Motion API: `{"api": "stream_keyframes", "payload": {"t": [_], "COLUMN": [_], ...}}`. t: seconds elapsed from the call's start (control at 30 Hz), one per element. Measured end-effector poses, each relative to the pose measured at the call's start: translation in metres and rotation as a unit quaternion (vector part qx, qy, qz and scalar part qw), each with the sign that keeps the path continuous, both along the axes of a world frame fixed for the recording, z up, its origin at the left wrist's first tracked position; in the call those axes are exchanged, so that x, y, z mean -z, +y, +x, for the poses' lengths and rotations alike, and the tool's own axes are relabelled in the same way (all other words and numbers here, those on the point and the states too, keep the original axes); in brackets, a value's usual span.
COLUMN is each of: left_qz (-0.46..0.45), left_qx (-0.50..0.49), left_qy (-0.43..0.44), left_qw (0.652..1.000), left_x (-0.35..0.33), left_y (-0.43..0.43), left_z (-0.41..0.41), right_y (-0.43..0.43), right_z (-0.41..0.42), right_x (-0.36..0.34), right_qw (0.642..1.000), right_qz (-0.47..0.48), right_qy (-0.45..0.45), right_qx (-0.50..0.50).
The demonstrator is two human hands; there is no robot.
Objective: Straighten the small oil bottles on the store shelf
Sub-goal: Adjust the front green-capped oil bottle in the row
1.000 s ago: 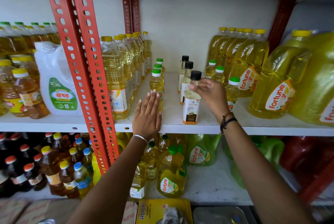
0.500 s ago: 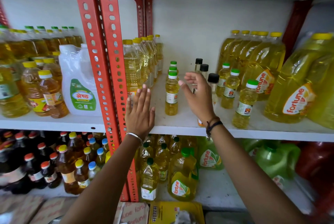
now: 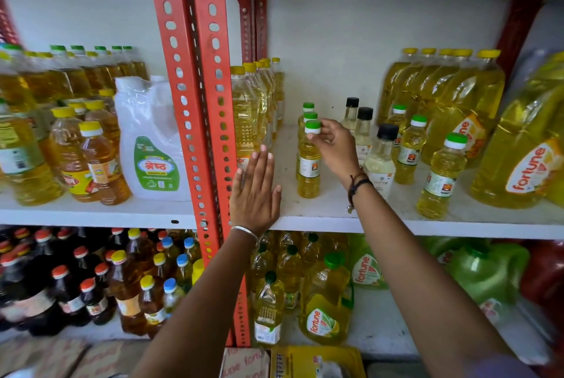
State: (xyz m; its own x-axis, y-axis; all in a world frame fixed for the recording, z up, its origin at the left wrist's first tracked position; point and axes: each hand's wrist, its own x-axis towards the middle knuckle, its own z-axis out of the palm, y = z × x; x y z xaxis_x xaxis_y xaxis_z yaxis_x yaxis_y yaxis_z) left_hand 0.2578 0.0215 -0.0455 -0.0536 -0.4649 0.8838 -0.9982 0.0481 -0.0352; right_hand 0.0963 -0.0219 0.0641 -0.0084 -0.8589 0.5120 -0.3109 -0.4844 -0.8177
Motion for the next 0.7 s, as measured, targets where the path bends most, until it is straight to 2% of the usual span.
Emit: {"api": "stream_keyframes", "payload": {"t": [0.3, 0.5, 0.7], "left_qz": [-0.009, -0.014, -0.009], "left_qx": [0.017, 0.012, 0.006], "left_qy": [0.003, 0.004, 0.001], "left_qw": [1.000, 1.000, 1.000], "left_x": [0.000, 0.000, 0.000], "left_y": [0.001, 0.000, 0.001], "left_z": [0.000, 0.000, -0.001], "right_y": [-0.004, 0.000, 0.005], "right_z": [0.010, 0.007, 0.007], "right_x": [-0.002, 0.001, -0.003], "right_qw": [0.999, 1.000, 1.000], "right_qz": [0.009, 0.023, 0.003], "right_qy": [-0.021, -0.004, -0.012], "right_qx": [0.040, -0.010, 0.014]}}
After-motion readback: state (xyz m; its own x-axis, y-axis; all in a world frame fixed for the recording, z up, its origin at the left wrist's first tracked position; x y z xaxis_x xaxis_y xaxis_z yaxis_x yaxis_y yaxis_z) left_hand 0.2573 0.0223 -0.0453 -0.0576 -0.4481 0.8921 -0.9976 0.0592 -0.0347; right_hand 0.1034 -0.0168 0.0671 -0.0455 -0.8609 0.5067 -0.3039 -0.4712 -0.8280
